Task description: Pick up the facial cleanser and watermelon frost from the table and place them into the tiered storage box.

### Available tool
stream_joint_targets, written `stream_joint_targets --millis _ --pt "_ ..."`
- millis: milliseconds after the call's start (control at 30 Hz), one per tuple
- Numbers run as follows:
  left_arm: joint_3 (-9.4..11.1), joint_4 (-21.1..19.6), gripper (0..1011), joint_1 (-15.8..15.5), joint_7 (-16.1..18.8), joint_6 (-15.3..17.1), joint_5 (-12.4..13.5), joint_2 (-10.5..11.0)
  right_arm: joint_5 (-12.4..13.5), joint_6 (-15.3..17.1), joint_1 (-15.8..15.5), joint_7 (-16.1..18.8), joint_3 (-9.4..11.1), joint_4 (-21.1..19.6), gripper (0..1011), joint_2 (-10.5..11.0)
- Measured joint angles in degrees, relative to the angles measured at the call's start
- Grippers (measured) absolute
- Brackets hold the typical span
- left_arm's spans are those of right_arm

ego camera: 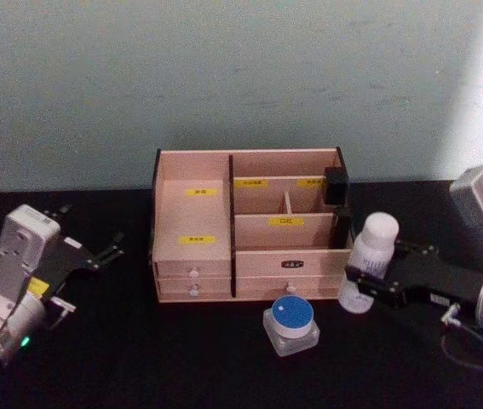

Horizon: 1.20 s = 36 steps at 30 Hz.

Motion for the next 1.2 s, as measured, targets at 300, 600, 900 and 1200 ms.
stream_joint_targets --millis 300,600,900,1200 --pt "0.0 0.0 1001 0.0 0.0 0.0 0.0 0.0 0.27 1.25 5.54 -0.79 -0.97 0.93 594 -1.33" --pt "0.0 0.0 1001 0.0 0.0 0.0 0.0 0.0 -1.36 1.34 13.2 -0.56 -3.96 5.1 595 -4.28" --pt "0.0 0.0 1001 0.0 0.0 0.0 0.0 0.0 -2.57 1.62 19.69 0.5 -7.19 10.54 594 -8.22" --pt "0.0 0.0 1001 0.0 0.0 0.0 0.0 0.0 -3.19 1.95 23.92 1.43 -9.79 16.07 594 -11.75"
